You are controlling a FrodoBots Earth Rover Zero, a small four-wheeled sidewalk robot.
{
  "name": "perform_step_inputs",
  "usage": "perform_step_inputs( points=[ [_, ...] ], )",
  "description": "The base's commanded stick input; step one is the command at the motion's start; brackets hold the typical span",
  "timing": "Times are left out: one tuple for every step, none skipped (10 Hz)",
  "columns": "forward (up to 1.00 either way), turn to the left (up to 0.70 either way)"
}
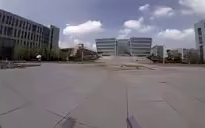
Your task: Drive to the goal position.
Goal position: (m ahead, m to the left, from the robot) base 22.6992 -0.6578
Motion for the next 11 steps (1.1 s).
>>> perform_step_inputs(
  points=[
    [0.7,0.13],
    [0.7,0.13],
    [0.7,0.13],
    [0.7,0.13],
    [0.7,0.13],
    [0.7,0.13],
    [0.7,0.11],
    [0.7,0.09],
    [0.7,0.09],
    [0.7,0.09],
    [0.7,0.09]
  ],
)
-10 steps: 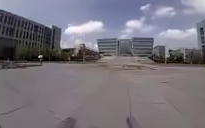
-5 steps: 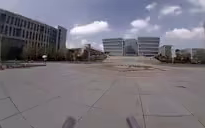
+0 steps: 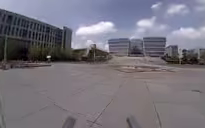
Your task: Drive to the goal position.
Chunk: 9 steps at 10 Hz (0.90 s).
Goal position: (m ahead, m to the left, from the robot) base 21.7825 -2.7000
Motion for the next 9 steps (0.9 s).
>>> perform_step_inputs(
  points=[
    [0.7,0.09],
    [0.7,0.09],
    [0.7,0.09],
    [0.7,0.09],
    [0.7,0.08],
    [0.7,0.1],
    [0.7,0.13],
    [0.7,0.13],
    [0.7,0.13]
  ],
)
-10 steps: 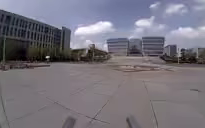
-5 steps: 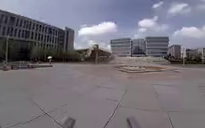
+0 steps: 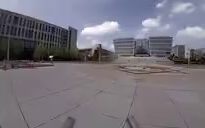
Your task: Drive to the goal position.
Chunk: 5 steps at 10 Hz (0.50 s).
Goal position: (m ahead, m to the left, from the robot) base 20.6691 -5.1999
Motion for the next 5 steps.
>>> perform_step_inputs(
  points=[
    [0.7,0.13],
    [0.7,0.13],
    [0.7,0.13],
    [0.7,0.13],
    [0.7,0.13]
  ],
)
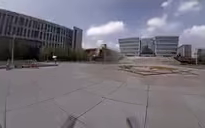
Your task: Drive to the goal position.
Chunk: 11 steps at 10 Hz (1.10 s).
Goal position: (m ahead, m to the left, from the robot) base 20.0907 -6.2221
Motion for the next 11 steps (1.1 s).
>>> perform_step_inputs(
  points=[
    [0.7,0.13],
    [0.7,0.13],
    [0.7,0.13],
    [0.7,0.13],
    [0.7,0.13],
    [0.7,0.13],
    [0.7,0.06],
    [0.7,0.05],
    [0.7,0.05],
    [0.7,0.05],
    [0.7,0.05]
  ],
)
